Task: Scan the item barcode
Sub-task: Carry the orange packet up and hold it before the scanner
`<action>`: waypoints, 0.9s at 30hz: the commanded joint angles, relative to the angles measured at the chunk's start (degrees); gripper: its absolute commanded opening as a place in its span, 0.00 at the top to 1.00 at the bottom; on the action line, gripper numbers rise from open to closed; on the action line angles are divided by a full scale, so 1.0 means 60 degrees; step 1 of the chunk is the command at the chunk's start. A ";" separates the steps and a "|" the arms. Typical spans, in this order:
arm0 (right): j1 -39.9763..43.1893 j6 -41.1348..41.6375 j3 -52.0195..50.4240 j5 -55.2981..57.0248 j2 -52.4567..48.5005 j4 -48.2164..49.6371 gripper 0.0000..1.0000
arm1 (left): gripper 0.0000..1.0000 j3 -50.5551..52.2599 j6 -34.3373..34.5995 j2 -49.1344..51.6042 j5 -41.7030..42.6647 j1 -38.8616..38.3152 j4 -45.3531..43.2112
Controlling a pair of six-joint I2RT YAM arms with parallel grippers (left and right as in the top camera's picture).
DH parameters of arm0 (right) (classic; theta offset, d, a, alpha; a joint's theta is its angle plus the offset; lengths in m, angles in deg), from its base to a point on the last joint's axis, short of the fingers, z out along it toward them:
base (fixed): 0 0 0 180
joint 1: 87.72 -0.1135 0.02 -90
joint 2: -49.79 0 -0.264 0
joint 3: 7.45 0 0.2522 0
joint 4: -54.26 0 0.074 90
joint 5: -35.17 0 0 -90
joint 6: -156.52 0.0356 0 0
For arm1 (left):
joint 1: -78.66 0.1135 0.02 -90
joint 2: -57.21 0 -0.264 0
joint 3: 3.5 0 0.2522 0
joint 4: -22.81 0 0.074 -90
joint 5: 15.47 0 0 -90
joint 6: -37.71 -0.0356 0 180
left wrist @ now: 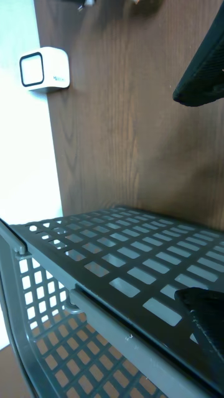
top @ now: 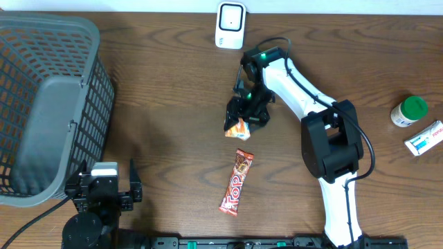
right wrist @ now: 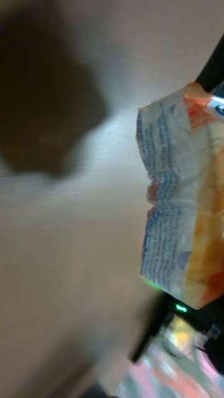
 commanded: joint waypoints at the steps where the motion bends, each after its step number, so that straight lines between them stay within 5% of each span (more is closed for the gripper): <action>1: -0.0055 -0.0117 0.0488 0.1166 -0.0011 0.0903 0.42 | 0.08 0.0015 0.0084 -0.0047 0.0058 0.0036 -0.0025; 10: 0.0080 0.0576 0.1916 0.4135 -0.0011 0.3650 0.38 | 0.08 0.0015 0.0084 -0.0047 0.0058 0.0036 -0.0025; 27: 0.0335 0.0659 0.1982 0.5814 -0.1140 1.0717 0.41 | 0.08 0.0015 0.0080 -0.0047 0.0058 0.0036 -0.0025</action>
